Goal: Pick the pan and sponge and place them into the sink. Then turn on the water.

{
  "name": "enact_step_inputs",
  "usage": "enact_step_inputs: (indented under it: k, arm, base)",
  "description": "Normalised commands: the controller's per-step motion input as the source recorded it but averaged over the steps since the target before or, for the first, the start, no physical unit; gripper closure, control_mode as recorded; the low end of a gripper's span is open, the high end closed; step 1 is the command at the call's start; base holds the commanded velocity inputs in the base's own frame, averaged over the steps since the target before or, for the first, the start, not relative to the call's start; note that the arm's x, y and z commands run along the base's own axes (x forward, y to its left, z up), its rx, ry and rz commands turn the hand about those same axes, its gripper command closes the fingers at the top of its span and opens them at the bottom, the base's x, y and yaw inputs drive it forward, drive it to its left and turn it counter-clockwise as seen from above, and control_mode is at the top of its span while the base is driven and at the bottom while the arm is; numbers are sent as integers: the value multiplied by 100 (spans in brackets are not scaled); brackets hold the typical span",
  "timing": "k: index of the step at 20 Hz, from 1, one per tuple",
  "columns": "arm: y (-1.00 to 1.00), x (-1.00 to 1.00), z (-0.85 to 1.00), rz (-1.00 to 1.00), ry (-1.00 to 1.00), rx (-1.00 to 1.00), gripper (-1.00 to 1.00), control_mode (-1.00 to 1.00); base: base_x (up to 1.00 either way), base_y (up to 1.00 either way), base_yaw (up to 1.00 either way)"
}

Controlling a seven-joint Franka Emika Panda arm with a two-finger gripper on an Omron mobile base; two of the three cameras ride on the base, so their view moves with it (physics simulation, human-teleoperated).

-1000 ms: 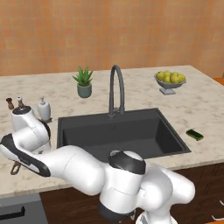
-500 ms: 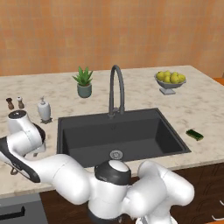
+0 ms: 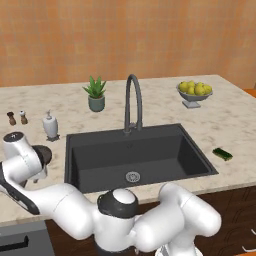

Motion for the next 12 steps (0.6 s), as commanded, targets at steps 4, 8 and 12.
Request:
enact_step_inputs:
  k: [4,8,12]
  arm:
    - [24,12,-33,-6,4,0,-100,-100]
    - [22,17,-25,-4,8,0,-100,-100]
    - [19,12,-21,-4,3,0,-100,-100]
  base:
    - [0,0,0]
    - [0,0,0]
    - [0,0,0]
